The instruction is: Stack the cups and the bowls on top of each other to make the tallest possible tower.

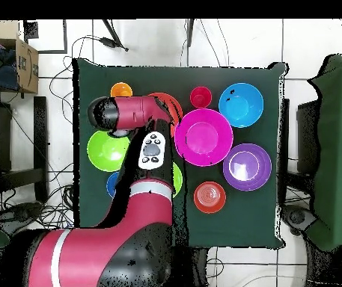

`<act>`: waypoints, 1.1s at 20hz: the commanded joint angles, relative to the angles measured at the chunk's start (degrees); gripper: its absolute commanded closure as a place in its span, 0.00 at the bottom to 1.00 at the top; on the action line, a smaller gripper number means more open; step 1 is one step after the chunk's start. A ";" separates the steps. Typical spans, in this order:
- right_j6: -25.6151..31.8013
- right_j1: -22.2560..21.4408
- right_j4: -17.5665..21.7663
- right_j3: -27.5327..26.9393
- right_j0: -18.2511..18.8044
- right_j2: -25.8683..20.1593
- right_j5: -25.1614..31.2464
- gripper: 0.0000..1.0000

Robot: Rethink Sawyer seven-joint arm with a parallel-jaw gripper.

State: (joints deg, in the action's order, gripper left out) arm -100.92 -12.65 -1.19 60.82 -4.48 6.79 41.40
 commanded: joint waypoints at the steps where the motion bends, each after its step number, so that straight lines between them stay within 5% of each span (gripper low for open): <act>1: -6.50 1.08 -0.69 -6.10 -1.47 -2.75 8.77 0.00; 10: -8.42 2.07 -1.05 -9.51 -1.95 -1.64 12.01 0.00; 22: -5.08 7.59 0.01 -25.07 -1.10 0.80 23.24 0.00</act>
State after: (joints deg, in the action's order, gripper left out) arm -100.92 -7.88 -1.70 44.52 -5.44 9.45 53.57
